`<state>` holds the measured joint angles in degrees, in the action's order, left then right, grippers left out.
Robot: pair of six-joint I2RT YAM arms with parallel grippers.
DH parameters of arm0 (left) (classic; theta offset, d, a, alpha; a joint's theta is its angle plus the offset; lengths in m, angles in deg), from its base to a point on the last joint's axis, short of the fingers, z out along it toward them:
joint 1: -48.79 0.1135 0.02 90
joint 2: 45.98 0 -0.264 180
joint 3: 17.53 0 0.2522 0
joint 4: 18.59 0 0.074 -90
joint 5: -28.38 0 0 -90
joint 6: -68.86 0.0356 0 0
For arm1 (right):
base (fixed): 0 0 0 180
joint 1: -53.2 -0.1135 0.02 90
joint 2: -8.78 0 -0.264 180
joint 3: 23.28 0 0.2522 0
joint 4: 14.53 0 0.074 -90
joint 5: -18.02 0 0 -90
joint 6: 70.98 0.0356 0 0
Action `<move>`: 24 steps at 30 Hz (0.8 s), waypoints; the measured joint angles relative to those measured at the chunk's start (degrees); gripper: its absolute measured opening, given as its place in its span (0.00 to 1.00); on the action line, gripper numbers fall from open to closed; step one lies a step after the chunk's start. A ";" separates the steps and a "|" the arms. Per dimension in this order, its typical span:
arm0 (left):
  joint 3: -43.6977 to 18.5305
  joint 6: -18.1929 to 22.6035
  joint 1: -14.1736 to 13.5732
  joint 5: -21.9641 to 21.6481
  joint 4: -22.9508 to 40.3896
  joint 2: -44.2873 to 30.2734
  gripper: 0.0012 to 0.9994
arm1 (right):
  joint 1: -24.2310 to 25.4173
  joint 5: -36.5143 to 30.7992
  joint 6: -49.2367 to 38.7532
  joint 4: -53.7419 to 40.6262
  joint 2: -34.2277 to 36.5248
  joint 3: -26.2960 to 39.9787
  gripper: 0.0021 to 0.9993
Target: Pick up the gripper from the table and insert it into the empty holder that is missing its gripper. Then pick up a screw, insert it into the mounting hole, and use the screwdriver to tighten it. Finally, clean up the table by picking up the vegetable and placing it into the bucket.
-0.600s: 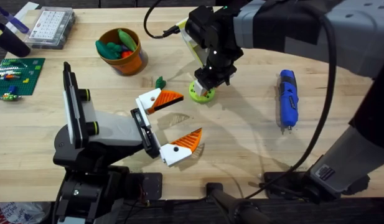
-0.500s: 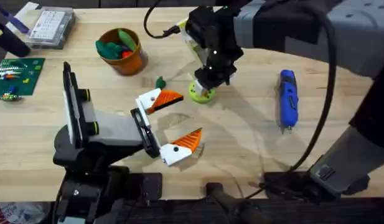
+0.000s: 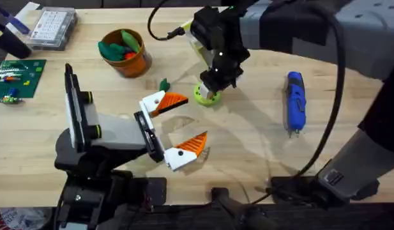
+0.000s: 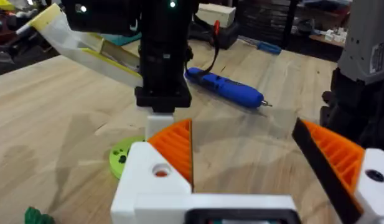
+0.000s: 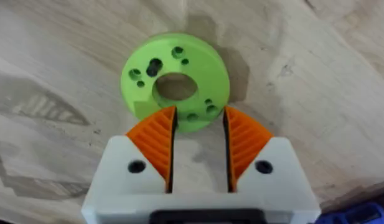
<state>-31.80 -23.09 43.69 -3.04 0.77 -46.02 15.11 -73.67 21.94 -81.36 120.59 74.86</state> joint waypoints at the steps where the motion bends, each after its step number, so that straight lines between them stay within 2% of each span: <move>1: 0.00 0.00 0.00 0.01 0.00 0.00 0.99 | 0.00 0.02 0.00 -0.47 -0.08 0.00 0.41; 5: 0.00 0.00 0.00 0.11 0.00 0.00 0.99 | 0.00 0.04 -0.11 -2.10 -1.98 -0.05 0.41; 6: 0.00 0.00 0.00 0.11 0.00 0.00 0.99 | 0.00 0.04 -0.20 -2.75 -6.29 -0.11 0.41; 9: 0.00 -0.01 0.00 0.11 0.00 -0.01 0.99 | 0.00 0.04 -0.22 -4.14 -11.34 -0.11 0.41; 17: 0.00 0.00 0.00 -0.12 0.02 0.00 0.99 | 0.00 0.03 -0.24 -7.04 -20.87 -0.50 0.41; 20: 0.00 0.00 0.00 -0.27 0.00 -0.02 0.99 | 0.00 0.03 -0.19 -6.83 -25.22 -3.03 0.41; 24: 0.00 0.00 0.00 -0.33 0.00 0.00 0.99 | 0.00 0.02 0.30 -4.84 -32.41 -10.02 0.41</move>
<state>-31.80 -23.09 43.69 -3.36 0.77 -46.02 15.11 -73.65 22.24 -86.19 88.18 64.84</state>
